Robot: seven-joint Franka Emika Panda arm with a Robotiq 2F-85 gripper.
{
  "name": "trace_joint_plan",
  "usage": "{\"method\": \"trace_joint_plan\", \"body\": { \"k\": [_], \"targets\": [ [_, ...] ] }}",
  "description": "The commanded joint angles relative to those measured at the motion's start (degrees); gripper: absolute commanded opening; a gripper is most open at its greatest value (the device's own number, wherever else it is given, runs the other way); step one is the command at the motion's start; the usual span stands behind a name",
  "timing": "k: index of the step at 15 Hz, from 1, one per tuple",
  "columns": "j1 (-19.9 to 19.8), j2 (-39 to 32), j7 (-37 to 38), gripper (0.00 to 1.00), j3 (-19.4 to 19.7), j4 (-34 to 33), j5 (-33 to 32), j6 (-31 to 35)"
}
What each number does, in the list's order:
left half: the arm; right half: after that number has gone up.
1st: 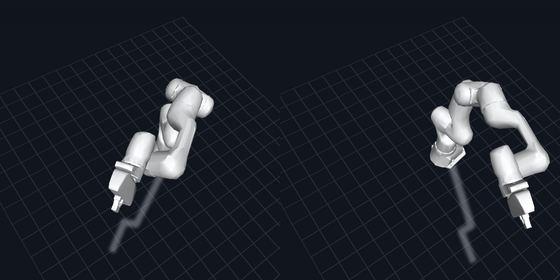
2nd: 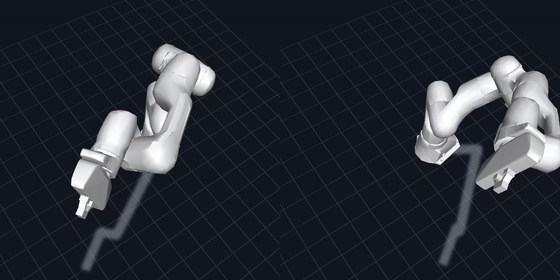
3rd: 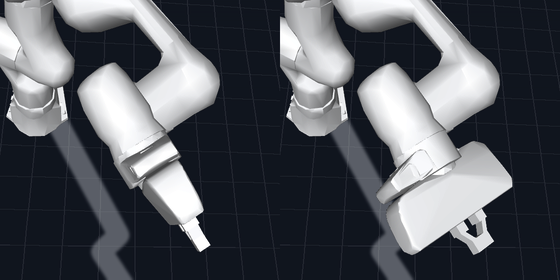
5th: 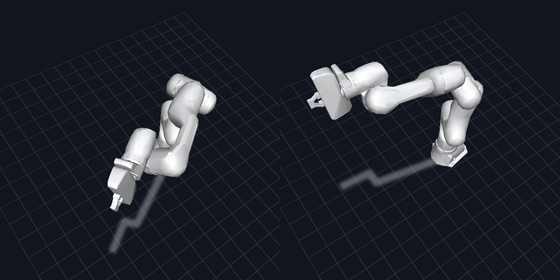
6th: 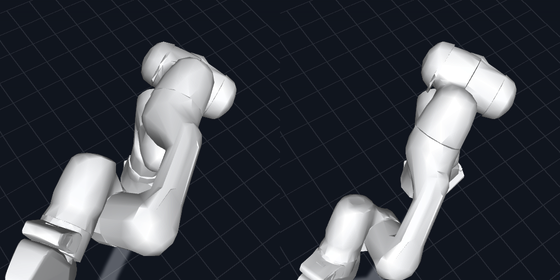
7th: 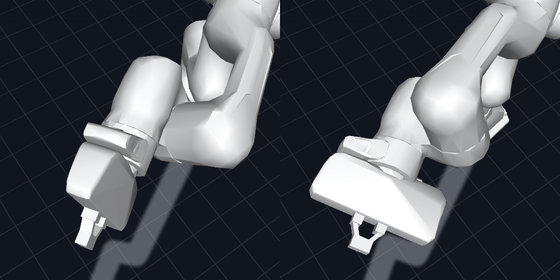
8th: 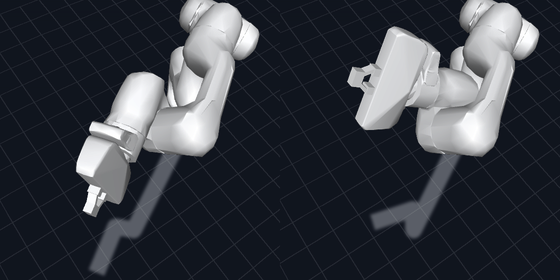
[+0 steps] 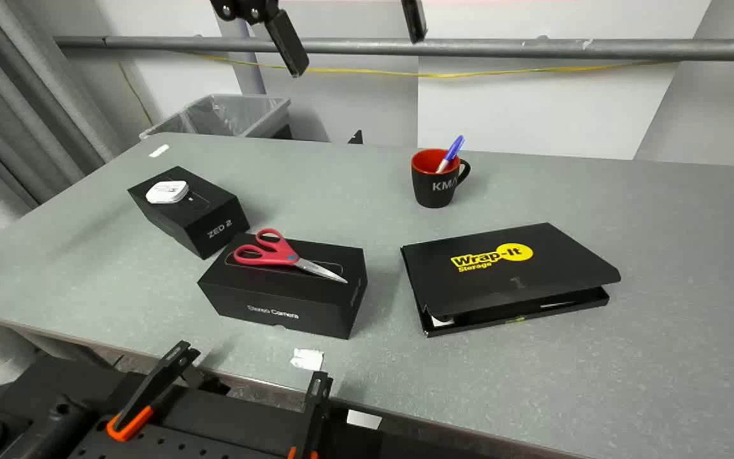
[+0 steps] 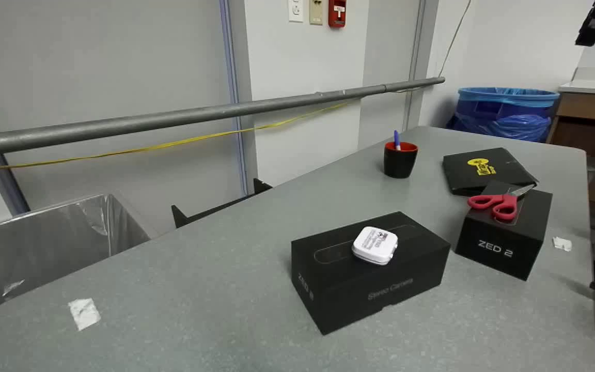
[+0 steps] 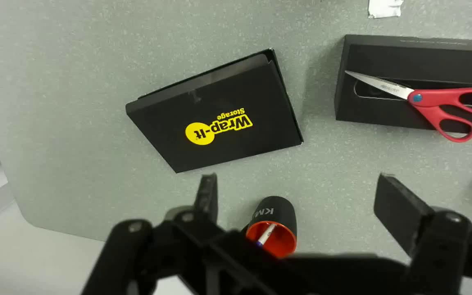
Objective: Remove the pen from the cup and put it on the table
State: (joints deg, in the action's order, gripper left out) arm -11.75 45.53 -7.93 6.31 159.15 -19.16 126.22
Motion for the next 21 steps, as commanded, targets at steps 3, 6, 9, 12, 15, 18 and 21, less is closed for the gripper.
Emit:
{"method": "trace_joint_plan", "body": {
  "k": [3, 6, 9, 12, 15, 18, 21],
  "targets": [
    [1.15, 0.37, -1.07, 1.0, 1.29, -0.28, 1.24, -0.14],
    [0.52, -6.52, 4.38, 1.0, 0.63, -4.06, 3.19, 4.68],
    [0.75, -16.06, 9.45, 1.0, 0.16, -9.18, 6.88, 9.25],
    [0.24, -25.36, 13.64, 1.0, -0.64, -15.09, 8.94, 11.61],
    [0.35, -33.91, 15.6, 1.0, -0.23, -21.75, 9.45, 10.34],
    [0.56, -32.27, 14.43, 1.0, 0.24, -19.55, 8.88, 11.1],
    [0.72, -35.04, 14.44, 1.0, 0.47, -21.69, 9.33, 11.06]
  ]
}}
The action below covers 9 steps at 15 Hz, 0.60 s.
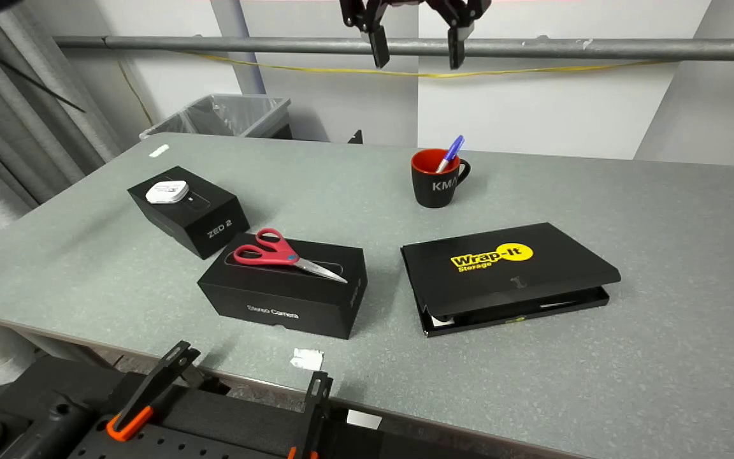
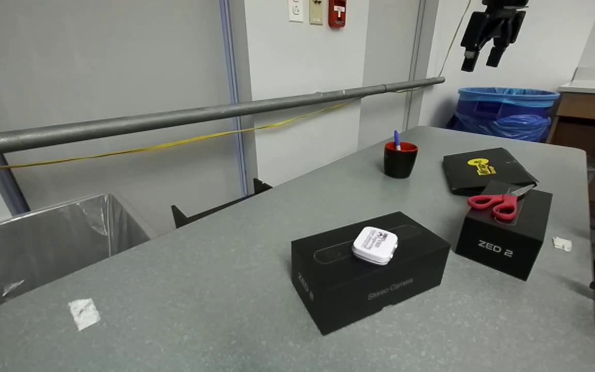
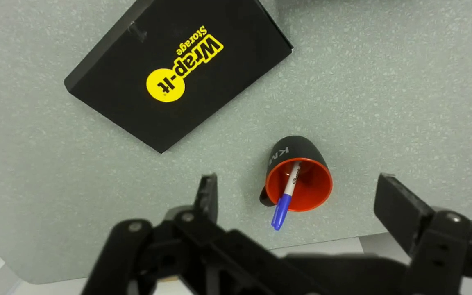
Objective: Remove the pen from the cup and put it on the table
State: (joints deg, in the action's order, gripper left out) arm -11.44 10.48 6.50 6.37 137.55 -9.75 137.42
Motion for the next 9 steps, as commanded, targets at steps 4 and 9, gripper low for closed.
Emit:
{"method": "trace_joint_plan", "body": {
  "k": [4, 9],
  "targets": [
    [0.31, -4.96, 7.23, 1.0, -0.7, -2.56, -0.41, 2.72],
    [1.57, -18.82, 22.94, 1.0, -1.05, -9.25, -2.18, 11.31]
  ]
}}
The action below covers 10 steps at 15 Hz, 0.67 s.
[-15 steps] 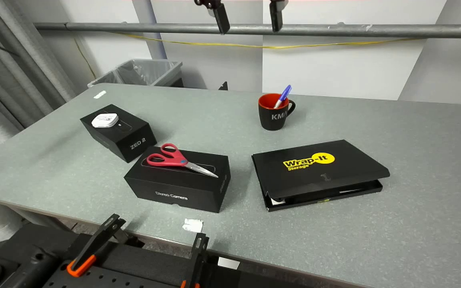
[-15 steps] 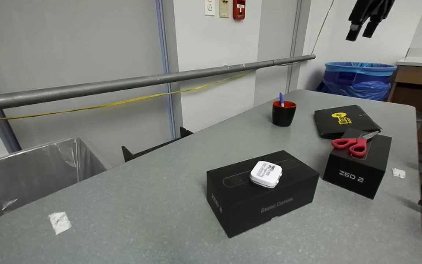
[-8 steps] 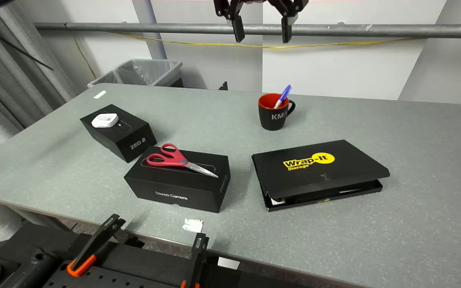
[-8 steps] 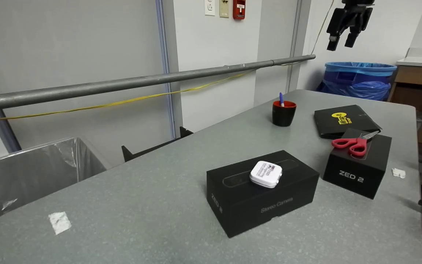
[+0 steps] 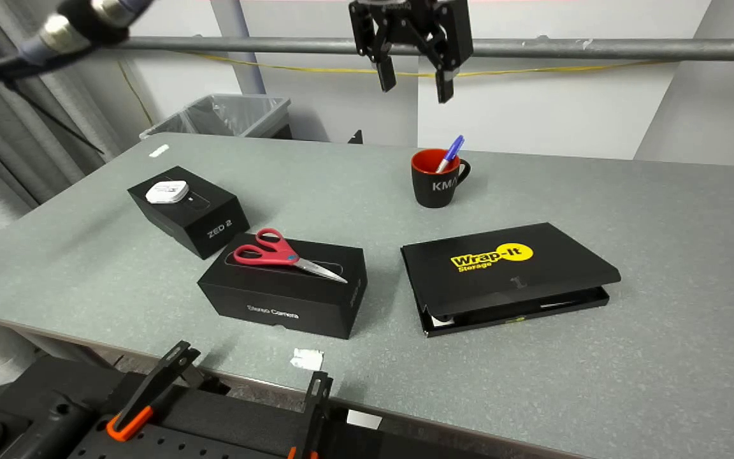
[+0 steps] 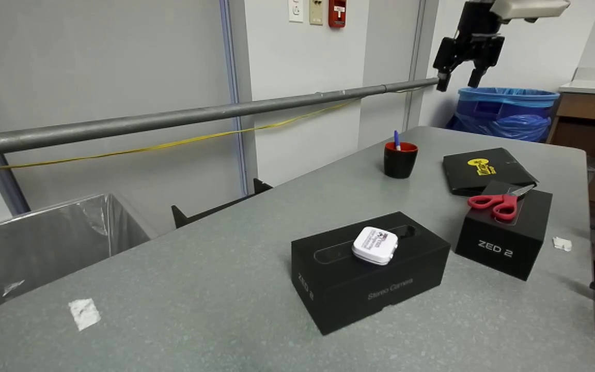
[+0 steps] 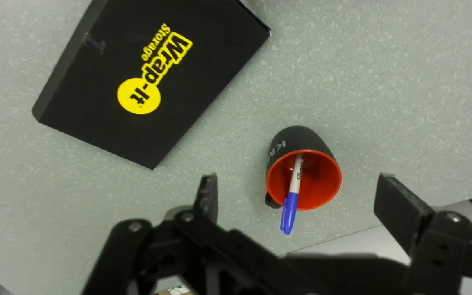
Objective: Remove the pen from the cup and put it on the table
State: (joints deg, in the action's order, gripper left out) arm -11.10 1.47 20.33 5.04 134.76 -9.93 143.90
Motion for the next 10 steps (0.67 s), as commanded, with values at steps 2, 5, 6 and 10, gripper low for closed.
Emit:
{"method": "trace_joint_plan", "body": {
  "k": [2, 5, 6, 10],
  "targets": [
    [3.13, -15.5, 16.27, 1.0, 2.31, -10.35, -5.5, 8.55],
    [7.42, -22.52, 23.3, 1.0, 6.51, -17.35, -7.98, 6.47],
    [7.94, -23.81, 22.49, 1.0, 6.74, -18.98, -6.09, 4.53],
    [8.41, -23.29, 19.96, 1.0, 7.41, -16.96, -4.83, 6.85]
  ]
}}
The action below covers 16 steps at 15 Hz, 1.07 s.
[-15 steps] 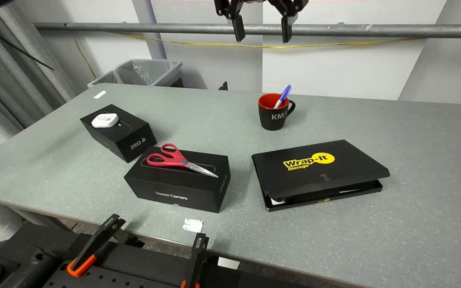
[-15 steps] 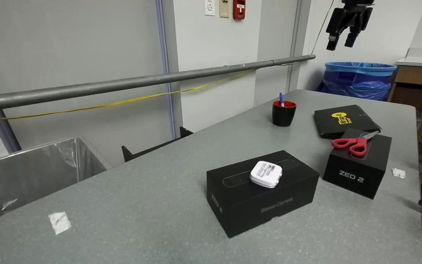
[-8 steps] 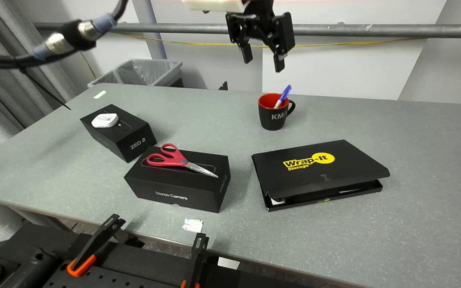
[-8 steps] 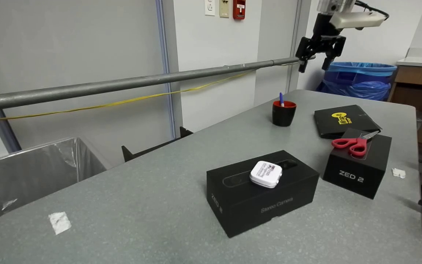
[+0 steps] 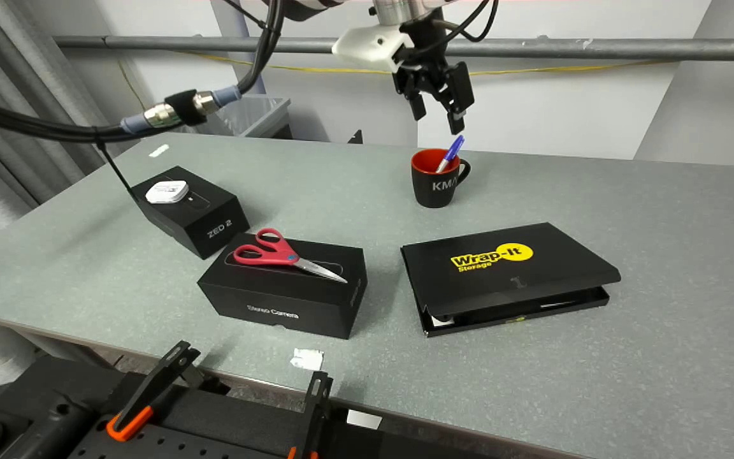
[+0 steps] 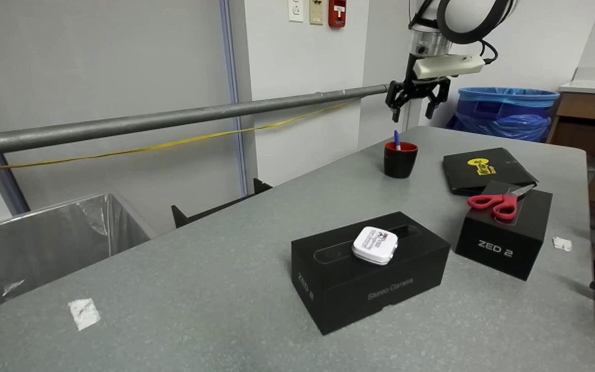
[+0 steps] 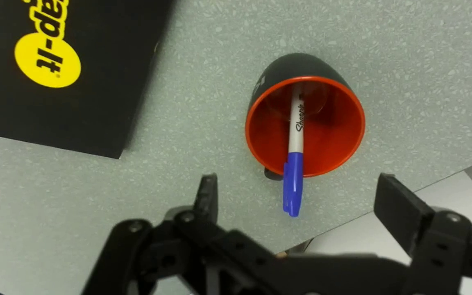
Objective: Remove the pen from the cup and put it on the table
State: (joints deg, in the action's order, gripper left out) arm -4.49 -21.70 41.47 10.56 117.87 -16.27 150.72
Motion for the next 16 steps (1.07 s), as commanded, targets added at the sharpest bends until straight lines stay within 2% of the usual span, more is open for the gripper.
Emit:
{"method": "trace_joint_plan", "body": {
  "k": [1, 8, 16],
  "targets": [
    [1.83, -0.38, -1.16, 1.0, 1.94, -0.41, 1.52, -0.01],
    [4.19, -4.33, 1.77, 1.0, 4.14, -2.77, 1.07, 2.28],
    [9.04, -11.66, 9.02, 1.0, 10.04, -8.76, 0.06, 5.72]
  ]
}}
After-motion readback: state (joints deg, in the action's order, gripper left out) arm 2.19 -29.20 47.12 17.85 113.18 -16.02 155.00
